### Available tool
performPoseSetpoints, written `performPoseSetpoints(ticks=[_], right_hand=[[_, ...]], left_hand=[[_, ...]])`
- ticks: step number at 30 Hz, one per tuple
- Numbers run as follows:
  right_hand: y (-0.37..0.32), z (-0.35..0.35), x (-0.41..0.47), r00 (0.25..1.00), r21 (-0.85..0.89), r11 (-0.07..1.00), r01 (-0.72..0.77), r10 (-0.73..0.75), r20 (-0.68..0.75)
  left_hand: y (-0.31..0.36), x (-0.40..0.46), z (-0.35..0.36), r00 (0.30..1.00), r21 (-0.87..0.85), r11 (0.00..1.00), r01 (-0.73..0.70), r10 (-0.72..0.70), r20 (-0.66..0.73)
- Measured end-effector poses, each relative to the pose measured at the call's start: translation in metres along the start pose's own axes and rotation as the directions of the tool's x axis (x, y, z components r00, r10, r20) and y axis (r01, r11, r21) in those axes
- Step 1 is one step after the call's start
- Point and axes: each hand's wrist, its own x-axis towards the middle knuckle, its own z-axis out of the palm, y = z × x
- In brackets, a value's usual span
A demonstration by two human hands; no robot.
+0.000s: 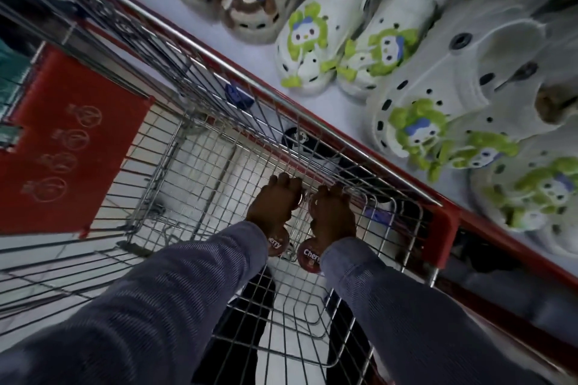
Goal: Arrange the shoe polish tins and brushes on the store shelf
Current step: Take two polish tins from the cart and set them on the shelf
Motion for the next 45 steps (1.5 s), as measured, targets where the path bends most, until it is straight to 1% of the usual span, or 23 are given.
performPoseSetpoints(ticks=[2,5,6,8,9,11,12,14,16,18,21,23,25,27,29,32,34,36,38,40,45], right_hand=[[0.000,-0.020,-0.007,0.998,0.058,0.998,0.036,-0.039,0.052],[-0.002,-0.060,-0.030,0.990,0.188,0.974,0.130,-0.137,0.029],[-0.003,-0.079,-0.041,0.988,0.247,0.957,0.150,-0.155,0.001],[-0.007,-0.109,-0.061,0.984,0.335,0.925,0.181,-0.172,-0.055],[-0.009,-0.129,-0.075,0.975,0.357,0.907,0.222,-0.202,-0.094],[-0.011,-0.168,-0.103,0.954,0.400,0.867,0.296,-0.249,-0.165],[-0.013,-0.188,-0.117,0.944,0.413,0.851,0.326,-0.272,-0.184],[-0.013,-0.235,-0.147,0.920,0.429,0.815,0.389,-0.320,-0.226],[-0.012,-0.283,-0.177,0.899,0.433,0.789,0.435,-0.357,-0.253],[-0.012,-0.329,-0.207,0.884,0.402,0.791,0.462,-0.373,-0.282],[-0.004,-0.395,-0.249,0.814,0.338,0.763,0.551,-0.402,-0.419],[0.003,-0.428,-0.267,0.777,0.313,0.745,0.589,-0.415,-0.474],[0.013,-0.460,-0.284,0.736,0.279,0.731,0.622,-0.424,-0.528],[0.025,-0.487,-0.297,0.702,0.250,0.731,0.635,-0.411,-0.582],[0.036,-0.508,-0.305,0.682,0.221,0.745,0.630,-0.394,-0.616],[0.057,-0.533,-0.309,0.668,0.241,0.758,0.606,-0.319,-0.673],[0.073,-0.548,-0.306,0.665,0.269,0.777,0.569,-0.242,-0.706],[0.091,-0.560,-0.294,0.681,0.305,0.805,0.509,-0.159,-0.715],[0.105,-0.571,-0.278,0.705,0.359,0.814,0.457,-0.085,-0.704],[0.117,-0.580,-0.260,0.719,0.410,0.812,0.415,-0.017,-0.694],[0.130,-0.594,-0.216,0.755,0.473,0.825,0.310,0.088,-0.650]], left_hand=[[-0.002,-0.007,-0.012,1.000,-0.026,1.000,0.017,-0.017,-0.011],[0.000,-0.029,-0.052,1.000,-0.049,0.999,0.006,-0.006,-0.004],[0.003,-0.041,-0.072,1.000,-0.051,0.999,0.000,-0.001,-0.028],[0.011,-0.066,-0.105,0.994,-0.131,0.991,0.016,-0.030,-0.108],[0.019,-0.082,-0.128,0.987,-0.182,0.983,0.007,-0.037,-0.157],[0.033,-0.114,-0.172,0.957,-0.282,0.959,0.018,-0.098,-0.272],[0.040,-0.128,-0.192,0.938,-0.284,0.959,0.010,-0.108,-0.329],[0.052,-0.158,-0.229,0.912,-0.255,0.967,-0.026,-0.082,-0.403],[0.064,-0.185,-0.264,0.887,-0.223,0.975,-0.022,-0.084,-0.455],[0.081,-0.205,-0.302,0.860,-0.205,0.979,-0.010,-0.097,-0.502],[0.112,-0.234,-0.362,0.817,-0.161,0.987,-0.013,-0.082,-0.570],[0.128,-0.246,-0.395,0.792,-0.122,0.992,-0.026,-0.054,-0.609],[0.147,-0.254,-0.426,0.751,-0.084,0.994,-0.072,-0.002,-0.660],[0.168,-0.260,-0.452,0.710,-0.049,0.991,-0.121,0.052,-0.702],[0.185,-0.261,-0.471,0.699,-0.041,0.986,-0.159,0.083,-0.710],[0.210,-0.252,-0.494,0.687,0.004,0.977,-0.213,0.153,-0.710],[0.234,-0.241,-0.508,0.667,0.062,0.970,-0.235,0.208,-0.716],[0.258,-0.223,-0.517,0.638,0.090,0.959,-0.268,0.247,-0.729],[0.279,-0.201,-0.522,0.627,0.101,0.946,-0.309,0.282,-0.726],[0.296,-0.172,-0.528,0.638,0.114,0.939,-0.324,0.306,-0.707],[0.333,-0.098,-0.539,0.712,0.109,0.961,-0.255,0.262,-0.651]])
